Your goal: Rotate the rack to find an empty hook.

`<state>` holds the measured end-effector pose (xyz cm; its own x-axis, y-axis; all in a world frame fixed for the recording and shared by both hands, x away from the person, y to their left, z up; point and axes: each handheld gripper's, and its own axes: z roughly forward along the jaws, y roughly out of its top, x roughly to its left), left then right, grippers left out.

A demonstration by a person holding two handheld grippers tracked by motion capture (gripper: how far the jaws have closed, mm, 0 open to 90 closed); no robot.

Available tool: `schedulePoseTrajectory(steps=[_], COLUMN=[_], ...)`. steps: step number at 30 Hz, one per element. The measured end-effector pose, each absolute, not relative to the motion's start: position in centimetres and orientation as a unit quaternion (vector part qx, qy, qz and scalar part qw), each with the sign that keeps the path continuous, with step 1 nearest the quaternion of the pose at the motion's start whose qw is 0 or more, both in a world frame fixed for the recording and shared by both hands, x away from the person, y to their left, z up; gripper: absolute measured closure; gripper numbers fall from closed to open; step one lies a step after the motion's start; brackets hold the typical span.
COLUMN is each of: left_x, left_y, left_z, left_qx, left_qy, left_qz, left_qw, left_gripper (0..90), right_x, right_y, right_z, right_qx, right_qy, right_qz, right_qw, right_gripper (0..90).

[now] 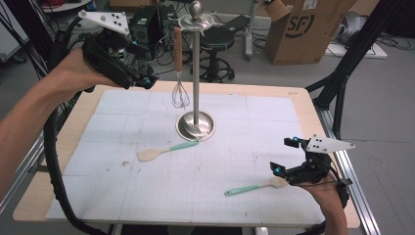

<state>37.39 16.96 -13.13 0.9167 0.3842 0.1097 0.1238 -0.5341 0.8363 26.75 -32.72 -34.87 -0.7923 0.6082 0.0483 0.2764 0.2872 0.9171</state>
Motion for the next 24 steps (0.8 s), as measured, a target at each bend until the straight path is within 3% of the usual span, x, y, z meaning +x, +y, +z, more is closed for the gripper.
schedulePoseTrajectory(steps=[7, 11, 14, 16, 17, 19, 24], left_x=[37.6, 37.8, 38.0, 38.2, 38.5, 38.6, 39.3], left_y=[16.7, 16.5, 16.2, 15.9, 15.7, 15.5, 14.8], left_z=[-11.8, -11.2, -10.7, -10.4, -10.1, -9.9, -9.6], left_qx=[0.867, 0.869, 0.871, 0.87, 0.87, 0.87, 0.868], left_qy=[0.126, 0.115, 0.111, 0.117, 0.119, 0.118, 0.128], left_qz=[0.119, 0.112, 0.111, 0.115, 0.111, 0.109, 0.115], left_qw=[0.468, 0.469, 0.466, 0.464, 0.465, 0.465, 0.465], left_gripper=[30.0, 48.9, 55.6, 64.2, 75.3, 82.2, 89.8], right_x=[26.8, 26.8, 26.8, 26.8, 26.8, 26.8, 26.8], right_y=[-32.6, -32.5, -32.5, -32.5, -32.6, -32.7, -32.7], right_z=[-34.9, -35.0, -35.0, -34.9, -35.0, -35.0, -35.1], right_qx=[0.279, 0.279, 0.279, 0.28, 0.28, 0.282, 0.281], right_qy=[0.788, 0.79, 0.79, 0.789, 0.788, 0.788, 0.788], right_qz=[0.525, 0.524, 0.524, 0.524, 0.525, 0.525, 0.525], right_qw=[0.157, 0.155, 0.155, 0.154, 0.155, 0.155, 0.155], right_gripper=[0.0, 0.0, 0.0, 0.0, 0.0, 0.0, 0.0])
